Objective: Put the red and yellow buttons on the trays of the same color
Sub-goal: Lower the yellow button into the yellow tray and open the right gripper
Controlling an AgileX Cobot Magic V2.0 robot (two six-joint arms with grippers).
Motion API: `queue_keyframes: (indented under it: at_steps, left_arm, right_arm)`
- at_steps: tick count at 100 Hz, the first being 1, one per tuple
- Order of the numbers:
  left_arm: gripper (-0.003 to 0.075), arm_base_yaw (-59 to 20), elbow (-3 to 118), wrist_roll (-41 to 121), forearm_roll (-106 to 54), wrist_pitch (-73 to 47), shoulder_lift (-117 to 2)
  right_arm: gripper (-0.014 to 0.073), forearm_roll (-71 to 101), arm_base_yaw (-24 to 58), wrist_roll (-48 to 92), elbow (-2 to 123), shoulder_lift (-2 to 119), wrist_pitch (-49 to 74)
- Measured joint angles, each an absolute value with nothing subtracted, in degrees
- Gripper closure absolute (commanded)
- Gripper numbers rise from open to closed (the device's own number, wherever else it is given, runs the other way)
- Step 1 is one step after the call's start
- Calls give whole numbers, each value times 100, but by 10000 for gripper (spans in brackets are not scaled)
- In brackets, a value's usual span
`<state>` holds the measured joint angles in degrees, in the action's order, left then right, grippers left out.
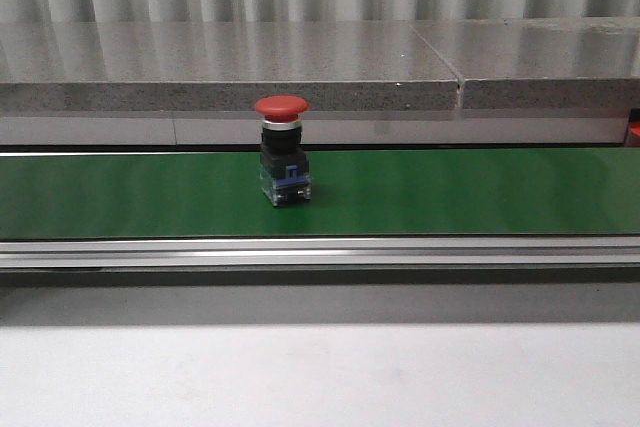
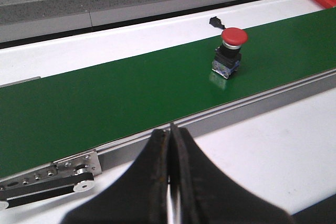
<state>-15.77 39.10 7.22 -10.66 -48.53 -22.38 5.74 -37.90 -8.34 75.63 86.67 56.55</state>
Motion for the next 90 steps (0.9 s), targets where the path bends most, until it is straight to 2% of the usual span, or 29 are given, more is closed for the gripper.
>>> queue_keyframes:
  at_steps: [31, 75, 90]
  left_arm:
    - [741, -1577, 3910, 722, -1066, -4853, -2238]
    - [741, -1577, 3910, 722, -1066, -4853, -2238]
    - [741, -1577, 3910, 722, -1066, -4853, -2238]
  right_arm:
    - [389, 562, -4207, -1033, 6682, 8691, 4403]
    - [384, 895, -4207, -1057, 6495, 9711, 3933]
    - [304, 910, -4207, -1057, 6495, 9850, 3889]
